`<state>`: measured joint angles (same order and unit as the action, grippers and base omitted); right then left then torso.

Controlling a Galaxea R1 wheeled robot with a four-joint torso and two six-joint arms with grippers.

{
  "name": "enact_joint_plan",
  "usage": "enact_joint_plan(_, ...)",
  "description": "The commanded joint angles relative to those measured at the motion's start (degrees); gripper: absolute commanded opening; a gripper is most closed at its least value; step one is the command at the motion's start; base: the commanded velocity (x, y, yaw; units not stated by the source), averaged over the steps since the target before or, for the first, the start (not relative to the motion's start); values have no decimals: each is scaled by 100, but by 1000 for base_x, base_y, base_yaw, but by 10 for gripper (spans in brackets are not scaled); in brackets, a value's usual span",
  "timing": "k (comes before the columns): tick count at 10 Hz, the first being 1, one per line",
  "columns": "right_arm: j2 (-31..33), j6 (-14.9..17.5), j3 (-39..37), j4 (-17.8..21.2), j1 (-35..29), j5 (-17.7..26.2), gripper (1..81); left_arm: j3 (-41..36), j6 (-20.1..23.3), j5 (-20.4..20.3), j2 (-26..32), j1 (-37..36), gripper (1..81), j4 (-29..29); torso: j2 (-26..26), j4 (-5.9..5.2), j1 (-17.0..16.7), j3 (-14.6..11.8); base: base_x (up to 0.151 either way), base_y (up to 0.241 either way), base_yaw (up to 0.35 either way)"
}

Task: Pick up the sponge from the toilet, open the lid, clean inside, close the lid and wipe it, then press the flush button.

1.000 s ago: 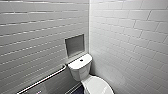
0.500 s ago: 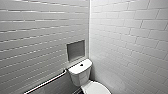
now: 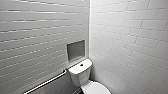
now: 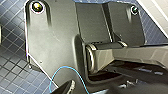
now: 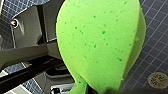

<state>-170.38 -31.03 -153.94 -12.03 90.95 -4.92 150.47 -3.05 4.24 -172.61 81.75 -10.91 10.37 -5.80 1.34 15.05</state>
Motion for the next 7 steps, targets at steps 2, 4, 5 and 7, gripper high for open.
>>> enact_joint_plan(2, -307, 2581, -487, 1731, -169, 237, 10, -17, 24, 314, 24, -269, 811, 18, 0, 0, -2, 0, 0, 0, 0)
enact_joint_plan(4, -193, 2725, -426, 1467, -326, 403, 10, -17, 15, 296, 15, -269, 811, 19, 0, 0, -2, 0, 0, 0, 0)
enact_joint_plan(5, -140, 2707, -337, 1476, -432, 484, 10, -17, 24, 261, 24, -269, 811, 19, 0, 0, -2, 0, 0, 0, 0)
enact_joint_plan(7, -184, 2786, -346, 1361, -494, 782, 10, -17, 6, 261, 6, -269, 811, 45, 0, 0, -2, 0, 0, 0, 0)
